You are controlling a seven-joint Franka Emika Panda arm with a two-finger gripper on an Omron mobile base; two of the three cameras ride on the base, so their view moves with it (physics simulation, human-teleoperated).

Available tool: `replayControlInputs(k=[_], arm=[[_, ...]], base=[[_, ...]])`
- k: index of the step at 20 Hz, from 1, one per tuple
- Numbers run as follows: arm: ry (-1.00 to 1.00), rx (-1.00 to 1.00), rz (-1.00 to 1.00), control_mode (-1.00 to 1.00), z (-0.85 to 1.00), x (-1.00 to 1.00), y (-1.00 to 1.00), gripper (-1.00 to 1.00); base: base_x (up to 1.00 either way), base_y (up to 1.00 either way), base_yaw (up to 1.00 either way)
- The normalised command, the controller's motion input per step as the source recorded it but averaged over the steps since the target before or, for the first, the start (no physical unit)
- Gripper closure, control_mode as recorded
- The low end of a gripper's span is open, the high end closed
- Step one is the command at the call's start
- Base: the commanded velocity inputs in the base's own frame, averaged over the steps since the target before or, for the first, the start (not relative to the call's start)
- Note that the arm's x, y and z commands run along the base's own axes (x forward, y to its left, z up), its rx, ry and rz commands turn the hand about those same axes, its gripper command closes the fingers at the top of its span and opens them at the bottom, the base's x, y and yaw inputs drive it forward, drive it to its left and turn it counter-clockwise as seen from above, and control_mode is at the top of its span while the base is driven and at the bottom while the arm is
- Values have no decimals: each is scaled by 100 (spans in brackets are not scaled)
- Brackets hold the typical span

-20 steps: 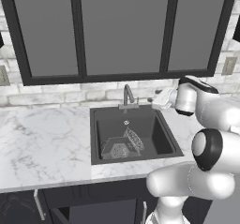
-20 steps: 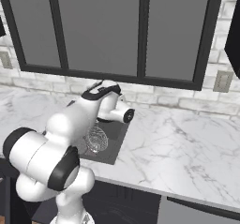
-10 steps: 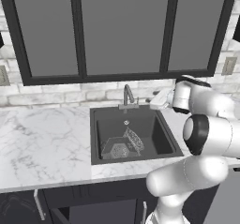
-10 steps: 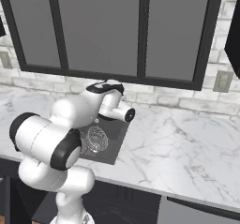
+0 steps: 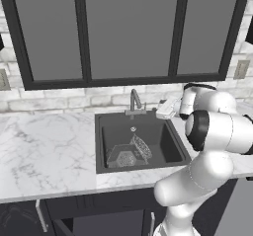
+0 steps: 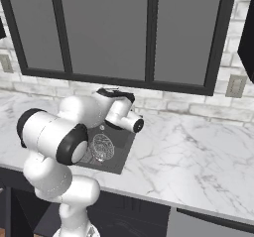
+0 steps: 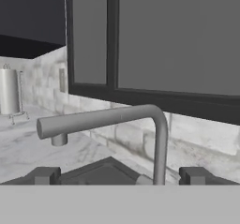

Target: Pick the colander and strainer and place them in the sink. Then turn on the water.

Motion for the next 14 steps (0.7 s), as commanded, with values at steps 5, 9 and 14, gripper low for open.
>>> replayControlInputs(k=[5, 9, 14], arm=[[0, 0, 0, -100, -5, 22, 0, -100], [0, 1, 0, -100, -1, 32, 0, -100], [1, 4, 0, -100, -9, 27, 0, -100]], base=[[0, 0, 0], [0, 0, 0], [0, 0, 0]])
